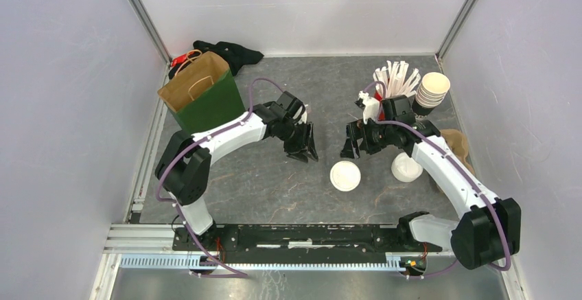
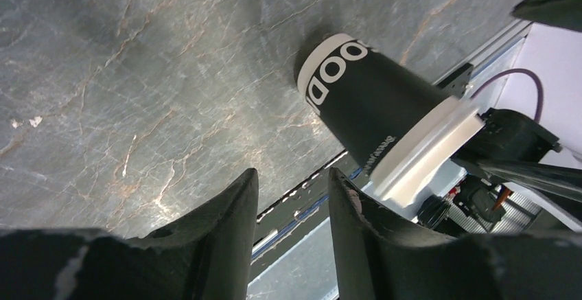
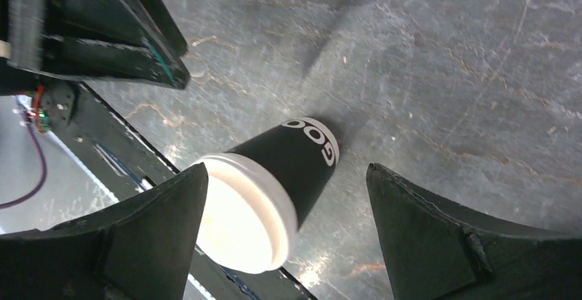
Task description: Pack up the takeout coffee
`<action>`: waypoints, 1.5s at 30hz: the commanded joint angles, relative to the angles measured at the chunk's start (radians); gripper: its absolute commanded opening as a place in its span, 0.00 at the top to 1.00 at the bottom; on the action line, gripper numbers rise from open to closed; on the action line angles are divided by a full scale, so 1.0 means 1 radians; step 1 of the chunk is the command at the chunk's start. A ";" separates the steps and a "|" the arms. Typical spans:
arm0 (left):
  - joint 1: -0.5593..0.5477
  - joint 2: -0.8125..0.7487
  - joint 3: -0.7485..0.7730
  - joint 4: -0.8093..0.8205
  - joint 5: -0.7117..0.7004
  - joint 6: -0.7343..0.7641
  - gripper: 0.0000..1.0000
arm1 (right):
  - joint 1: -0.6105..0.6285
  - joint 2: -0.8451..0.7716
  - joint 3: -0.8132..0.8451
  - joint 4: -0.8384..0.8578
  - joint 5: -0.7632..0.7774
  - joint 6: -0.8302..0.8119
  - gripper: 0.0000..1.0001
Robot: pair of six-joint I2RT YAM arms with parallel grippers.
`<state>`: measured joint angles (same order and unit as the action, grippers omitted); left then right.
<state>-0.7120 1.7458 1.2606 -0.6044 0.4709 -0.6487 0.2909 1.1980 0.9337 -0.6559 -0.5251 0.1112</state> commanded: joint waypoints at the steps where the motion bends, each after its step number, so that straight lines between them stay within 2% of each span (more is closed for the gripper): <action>1: 0.000 -0.042 0.072 0.002 -0.013 0.050 0.50 | 0.031 -0.011 0.044 -0.068 0.098 -0.063 0.07; 6: 0.000 -0.064 0.048 0.002 -0.007 0.046 0.47 | 0.093 -0.040 0.043 -0.087 0.173 -0.086 0.04; 13: -0.006 -0.055 0.013 0.027 0.050 0.035 0.42 | 0.111 -0.057 0.064 -0.110 0.235 -0.067 0.04; 28: -0.020 -0.047 -0.005 0.035 0.068 0.033 0.36 | 0.254 -0.025 0.117 -0.160 0.390 -0.010 0.03; 33: -0.023 -0.059 -0.022 0.048 0.047 0.020 0.30 | 0.330 0.012 0.164 -0.179 0.466 0.017 0.02; 45: -0.023 -0.097 -0.073 0.045 -0.027 0.018 0.27 | 0.493 0.086 0.206 -0.248 0.670 0.048 0.02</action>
<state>-0.7307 1.7065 1.2060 -0.5877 0.4717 -0.6495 0.7471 1.2827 1.1023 -0.8677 0.0414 0.1295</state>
